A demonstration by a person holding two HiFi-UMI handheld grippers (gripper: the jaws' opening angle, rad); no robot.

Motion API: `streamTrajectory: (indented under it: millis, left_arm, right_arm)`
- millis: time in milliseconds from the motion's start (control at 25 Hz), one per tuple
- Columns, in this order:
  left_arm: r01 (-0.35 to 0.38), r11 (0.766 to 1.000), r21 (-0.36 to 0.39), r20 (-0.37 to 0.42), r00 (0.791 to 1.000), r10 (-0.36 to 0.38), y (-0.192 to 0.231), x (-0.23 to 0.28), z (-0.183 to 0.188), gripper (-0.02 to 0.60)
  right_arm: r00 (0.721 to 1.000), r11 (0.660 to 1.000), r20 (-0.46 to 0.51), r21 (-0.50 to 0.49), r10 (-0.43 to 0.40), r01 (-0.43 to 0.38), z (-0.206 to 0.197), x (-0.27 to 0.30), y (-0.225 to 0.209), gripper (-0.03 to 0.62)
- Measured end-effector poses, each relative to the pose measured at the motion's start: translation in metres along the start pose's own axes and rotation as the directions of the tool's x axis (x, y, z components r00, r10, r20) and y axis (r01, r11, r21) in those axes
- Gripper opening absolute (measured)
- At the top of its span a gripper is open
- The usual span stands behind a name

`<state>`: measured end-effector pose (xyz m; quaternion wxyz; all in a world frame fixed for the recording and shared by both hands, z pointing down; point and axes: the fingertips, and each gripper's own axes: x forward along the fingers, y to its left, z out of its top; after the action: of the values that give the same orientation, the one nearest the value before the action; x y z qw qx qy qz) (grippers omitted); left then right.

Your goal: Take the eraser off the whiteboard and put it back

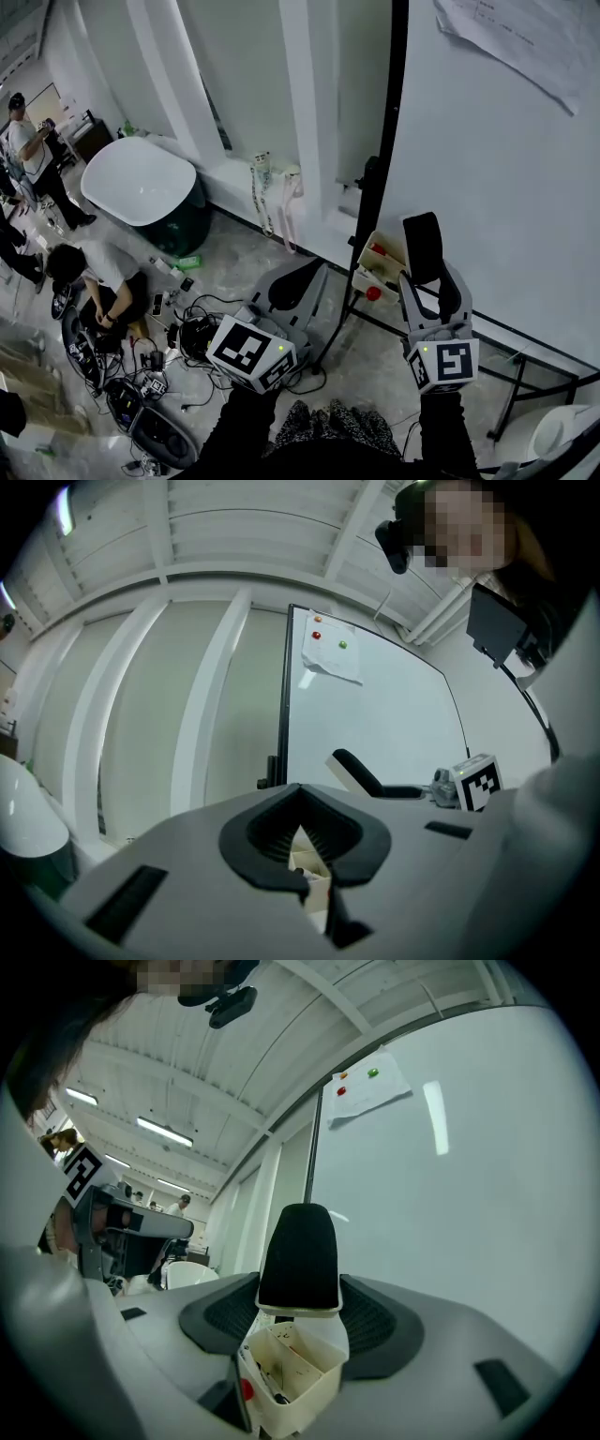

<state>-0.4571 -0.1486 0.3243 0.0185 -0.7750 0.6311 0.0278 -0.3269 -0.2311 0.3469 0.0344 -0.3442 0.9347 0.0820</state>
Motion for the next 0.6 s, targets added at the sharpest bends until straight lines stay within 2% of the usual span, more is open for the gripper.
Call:
streamTrajectory:
  millis: [320, 600]
  left_arm:
    - [0.076, 0.997, -0.032, 0.0, 0.997, -0.076, 0.002, 0.011, -0.005, 0.006]
    - [0.087, 0.994, -0.063, -0.016, 0.996, -0.088, 0.005, 0.011, -0.017, 0.006]
  right_arm:
    - [0.997, 0.998, -0.03, 0.002, -0.066, 0.066, -0.014, 0.011, 0.0, 0.276]
    - [0.985, 0.994, -0.139, 0.026, -0.106, 0.111, -0.062, 0.016, 0.005, 0.276]
